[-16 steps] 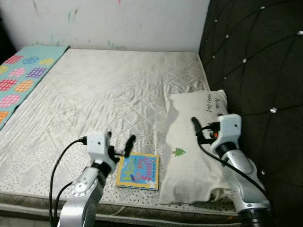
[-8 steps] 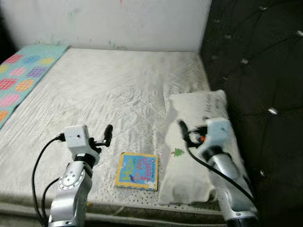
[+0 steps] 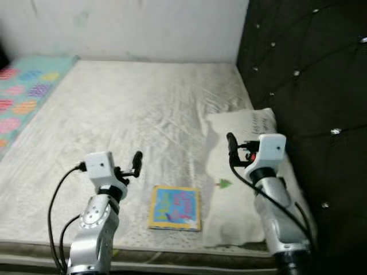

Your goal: Clean up the room

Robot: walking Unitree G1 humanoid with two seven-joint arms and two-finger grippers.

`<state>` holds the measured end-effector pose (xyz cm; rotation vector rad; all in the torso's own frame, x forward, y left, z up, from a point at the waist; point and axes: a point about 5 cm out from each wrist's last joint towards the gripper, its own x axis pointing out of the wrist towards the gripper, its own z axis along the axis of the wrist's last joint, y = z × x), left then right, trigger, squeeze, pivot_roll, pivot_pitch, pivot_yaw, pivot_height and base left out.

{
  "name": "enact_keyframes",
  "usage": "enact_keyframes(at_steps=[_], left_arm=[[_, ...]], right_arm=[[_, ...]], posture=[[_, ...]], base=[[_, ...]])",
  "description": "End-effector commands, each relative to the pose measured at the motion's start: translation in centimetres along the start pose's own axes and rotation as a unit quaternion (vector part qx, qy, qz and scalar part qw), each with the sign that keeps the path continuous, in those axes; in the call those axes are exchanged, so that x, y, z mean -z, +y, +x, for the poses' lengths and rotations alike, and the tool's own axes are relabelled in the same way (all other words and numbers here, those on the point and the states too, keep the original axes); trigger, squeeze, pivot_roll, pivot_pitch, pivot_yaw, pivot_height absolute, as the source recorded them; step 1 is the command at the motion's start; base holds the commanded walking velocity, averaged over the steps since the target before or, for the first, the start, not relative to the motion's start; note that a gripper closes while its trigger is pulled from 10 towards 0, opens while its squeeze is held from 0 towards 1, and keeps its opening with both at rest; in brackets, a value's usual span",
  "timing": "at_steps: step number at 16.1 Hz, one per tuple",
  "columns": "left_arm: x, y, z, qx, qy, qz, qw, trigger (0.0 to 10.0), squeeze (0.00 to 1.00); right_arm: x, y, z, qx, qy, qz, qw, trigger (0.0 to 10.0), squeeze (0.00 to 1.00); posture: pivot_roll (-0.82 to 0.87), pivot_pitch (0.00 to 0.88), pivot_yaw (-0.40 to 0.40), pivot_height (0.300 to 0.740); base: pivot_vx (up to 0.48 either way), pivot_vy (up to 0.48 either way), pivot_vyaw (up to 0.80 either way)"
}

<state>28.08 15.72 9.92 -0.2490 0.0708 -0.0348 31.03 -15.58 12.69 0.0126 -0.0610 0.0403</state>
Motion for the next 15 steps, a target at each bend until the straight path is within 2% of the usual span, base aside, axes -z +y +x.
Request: enact_keyframes(at_steps=[1,15], left_arm=[[0.08,-0.06,0.12,0.0,0.001,0.001,1.0,10.0,0.0],[-0.02,0.08,0.61,-0.005,0.0,0.004,1.0,10.0,0.0]], right_arm=[[-0.21,-0.91,0.2,0.017,-0.005,-0.005,1.0,10.0,0.0],[0.22,-0.36,0.79,0.018,-0.005,-0.002,1.0,10.0,0.0]], posture=[[-0.08,0.0,0.029,0.74],[-0.08,0.0,0.033,0.74]], base=[[0.0,0.289,0.0],[0.0,0.365,0.0]])
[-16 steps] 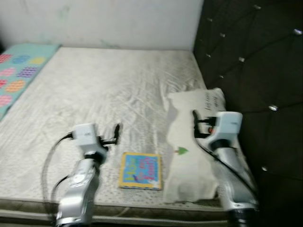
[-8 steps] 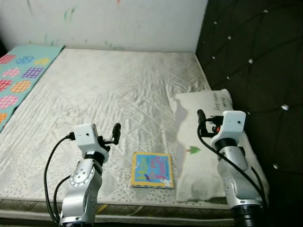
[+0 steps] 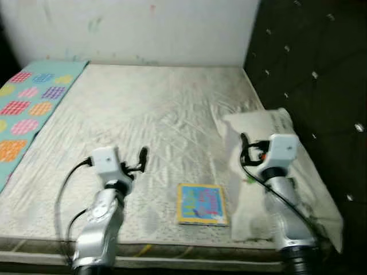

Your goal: Clean up the room

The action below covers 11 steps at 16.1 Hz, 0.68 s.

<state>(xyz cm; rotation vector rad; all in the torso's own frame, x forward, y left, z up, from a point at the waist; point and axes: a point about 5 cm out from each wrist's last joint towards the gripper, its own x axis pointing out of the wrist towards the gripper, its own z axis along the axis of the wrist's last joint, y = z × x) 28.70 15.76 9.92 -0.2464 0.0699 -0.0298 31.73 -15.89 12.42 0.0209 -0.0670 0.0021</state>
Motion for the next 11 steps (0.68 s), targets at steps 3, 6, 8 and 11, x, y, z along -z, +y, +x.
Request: enact_keyframes(at_steps=[3,6,8,11], left_arm=[[0.1,0.01,0.05,-0.003,0.001,0.002,1.0,10.0,0.0],[0.14,-0.08,0.1,-0.002,0.002,0.002,1.0,10.0,0.0],[0.14,-0.09,0.13,-0.002,0.002,0.001,1.0,10.0,0.0],[0.21,-0.1,0.13,-0.004,0.002,0.001,1.0,10.0,0.0]], right_arm=[[0.01,-0.04,0.13,0.0,-0.002,-0.007,1.0,10.0,0.0],[0.14,-0.17,0.12,0.001,-0.001,-0.008,1.0,10.0,0.0],[0.15,-0.18,0.14,0.001,-0.001,-0.009,1.0,10.0,0.0],[0.25,-0.19,0.18,0.0,0.0,-0.01,1.0,10.0,0.0]], posture=[[-0.08,0.0,0.032,0.74],[-0.08,0.0,0.033,0.74],[-0.08,0.0,0.033,0.74],[-0.08,0.0,0.033,0.74]], base=[[0.0,0.391,0.0],[0.0,0.391,0.0],[0.0,0.39,0.0],[0.0,0.389,0.0]])
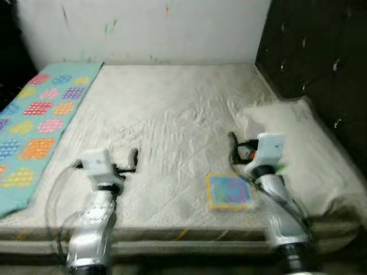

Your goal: Clean up the room

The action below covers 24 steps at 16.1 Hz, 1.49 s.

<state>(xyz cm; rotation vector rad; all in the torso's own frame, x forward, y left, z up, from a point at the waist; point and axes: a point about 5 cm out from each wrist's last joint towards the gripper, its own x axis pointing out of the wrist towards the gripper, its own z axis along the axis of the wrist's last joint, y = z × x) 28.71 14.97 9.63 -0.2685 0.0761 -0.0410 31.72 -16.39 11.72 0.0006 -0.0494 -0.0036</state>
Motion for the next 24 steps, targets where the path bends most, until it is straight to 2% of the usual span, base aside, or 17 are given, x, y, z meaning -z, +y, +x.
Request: enact_keyframes(at_steps=[1,8,12,19,24], left_arm=[[-0.3,0.6,0.1,-0.009,-0.001,0.012,1.0,10.0,0.0],[-0.2,0.5,0.1,-0.005,0.0,0.013,1.0,10.0,0.0],[-0.2,0.3,0.1,0.01,0.001,-0.001,1.0,10.0,0.0],[-0.2,0.2,0.2,0.013,0.001,-0.002,1.0,10.0,0.0],[-0.3,-0.2,0.5,0.029,0.005,0.007,1.0,10.0,0.0]], right_arm=[[-0.5,0.3,0.2,-0.003,-0.008,0.0,1.0,10.0,0.0],[-0.3,0.4,0.2,-0.003,-0.006,0.001,1.0,10.0,0.0],[-0.2,0.4,0.2,-0.003,-0.004,-0.001,1.0,10.0,0.0],[0.1,0.7,0.3,-0.008,0.002,-0.004,1.0,10.0,0.0],[-1.0,2.1,1.0,-0.023,-0.009,-0.013,1.0,10.0,0.0]], posture=[[-0.08,0.0,0.031,0.74],[-0.09,0.0,0.034,0.74],[-0.09,0.0,0.033,0.74],[-0.09,0.0,0.015,0.74],[-0.08,0.0,0.003,0.74]], base=[[0.0,0.39,0.0],[0.0,0.371,-0.07],[0.0,0.0,0.0],[0.317,0.0,0.0],[0.106,0.0,0.0]])
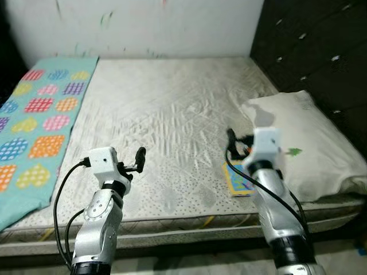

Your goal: Clean up the room

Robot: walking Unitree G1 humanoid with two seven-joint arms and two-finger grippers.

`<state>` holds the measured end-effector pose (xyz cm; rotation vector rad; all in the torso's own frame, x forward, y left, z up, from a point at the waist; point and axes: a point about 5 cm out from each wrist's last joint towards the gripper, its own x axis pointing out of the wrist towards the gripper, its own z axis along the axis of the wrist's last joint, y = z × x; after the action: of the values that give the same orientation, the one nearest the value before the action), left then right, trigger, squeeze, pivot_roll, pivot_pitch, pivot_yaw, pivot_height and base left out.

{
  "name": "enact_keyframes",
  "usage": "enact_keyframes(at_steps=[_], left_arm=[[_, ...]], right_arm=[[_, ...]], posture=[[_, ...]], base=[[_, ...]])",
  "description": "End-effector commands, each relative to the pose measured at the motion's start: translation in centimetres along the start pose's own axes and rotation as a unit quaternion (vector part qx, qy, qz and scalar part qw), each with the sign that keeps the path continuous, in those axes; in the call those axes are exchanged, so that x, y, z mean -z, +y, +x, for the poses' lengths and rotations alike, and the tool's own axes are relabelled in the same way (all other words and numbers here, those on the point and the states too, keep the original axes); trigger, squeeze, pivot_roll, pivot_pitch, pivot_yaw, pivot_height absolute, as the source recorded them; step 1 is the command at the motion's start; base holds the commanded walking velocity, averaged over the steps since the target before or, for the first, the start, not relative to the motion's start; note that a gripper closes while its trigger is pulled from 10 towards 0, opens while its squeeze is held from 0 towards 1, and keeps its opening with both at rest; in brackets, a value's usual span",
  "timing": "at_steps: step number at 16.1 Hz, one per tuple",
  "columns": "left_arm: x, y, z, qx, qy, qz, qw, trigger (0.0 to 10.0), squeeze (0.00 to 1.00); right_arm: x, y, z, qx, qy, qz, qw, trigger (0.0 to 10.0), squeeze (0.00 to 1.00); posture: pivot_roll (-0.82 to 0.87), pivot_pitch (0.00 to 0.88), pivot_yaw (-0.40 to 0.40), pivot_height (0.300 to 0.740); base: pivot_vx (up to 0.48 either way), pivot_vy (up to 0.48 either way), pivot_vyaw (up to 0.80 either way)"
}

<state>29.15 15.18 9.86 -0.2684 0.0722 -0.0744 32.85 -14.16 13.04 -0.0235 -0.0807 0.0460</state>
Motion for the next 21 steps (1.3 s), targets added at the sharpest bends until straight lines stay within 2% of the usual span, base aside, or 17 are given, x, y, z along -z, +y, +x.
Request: enact_keyframes(at_steps=[1,3,4,6,8,11,13,16,21], left_arm=[[0.0,-0.3,0.1,0.013,0.006,0.007,1.0,10.0,0.0],[0.0,0.0,0.0,0.005,0.008,0.003,1.0,10.0,0.0],[0.0,1.0,0.0,-0.023,0.004,-0.012,1.0,10.0,0.0],[0.3,1.8,-0.2,-0.045,0.009,-0.019,0.999,10.0,0.0],[-0.1,1.0,0.0,-0.008,0.001,-0.009,1.0,10.0,0.0],[-0.2,0.8,0.1,-0.006,-0.001,-0.012,1.0,10.0,0.0],[-0.5,0.0,0.2,0.009,-0.008,-0.01,1.0,10.0,0.0],[-0.4,-0.1,0.0,0.012,-0.006,-0.014,1.0,10.0,0.0],[-0.2,-0.4,0.1,0.02,-0.005,-0.015,1.0,10.0,0.0]], right_arm=[[0.6,0.2,-0.4,0.002,0.011,0.002,1.0,10.0,0.0],[1.0,0.3,-0.7,-0.001,0.013,0.004,1.0,10.0,0.0],[1.2,0.2,-0.9,0.0,0.012,0.008,1.0,10.0,0.0],[1.8,-0.9,-0.9,0.017,0.021,0.009,1.0,10.0,0.0],[1.8,-1.2,-0.7,0.016,0.022,0.006,1.0,10.0,0.0],[1.5,-1.0,-0.4,0.015,0.018,0.005,1.0,10.0,0.0],[1.4,-0.4,-0.4,0.012,0.015,0.009,1.0,10.0,0.0],[1.7,0.2,-0.7,0.003,0.019,0.011,1.0,10.0,0.0],[1.9,-0.7,-0.5,0.013,0.024,0.0,1.0,10.0,0.0]], posture=[[-0.08,0.0,0.019,0.74],[-0.08,0.0,0.038,0.74],[-0.1,0.0,0.048,0.74],[-0.1,0.0,0.048,0.74],[-0.09,0.0,0.037,0.74],[-0.09,0.0,0.039,0.74],[-0.08,0.0,0.047,0.74],[-0.09,0.0,0.041,0.74],[-0.09,0.0,0.03,0.74]], base=[[0.0,0.0,0.0],[0.0,0.0,0.0],[0.0,0.0,0.0],[0.0,0.0,0.0],[0.0,0.0,0.0],[0.0,0.0,0.0],[0.0,0.0,0.0],[0.171,0.0,0.0],[0.273,0.0,0.0]])
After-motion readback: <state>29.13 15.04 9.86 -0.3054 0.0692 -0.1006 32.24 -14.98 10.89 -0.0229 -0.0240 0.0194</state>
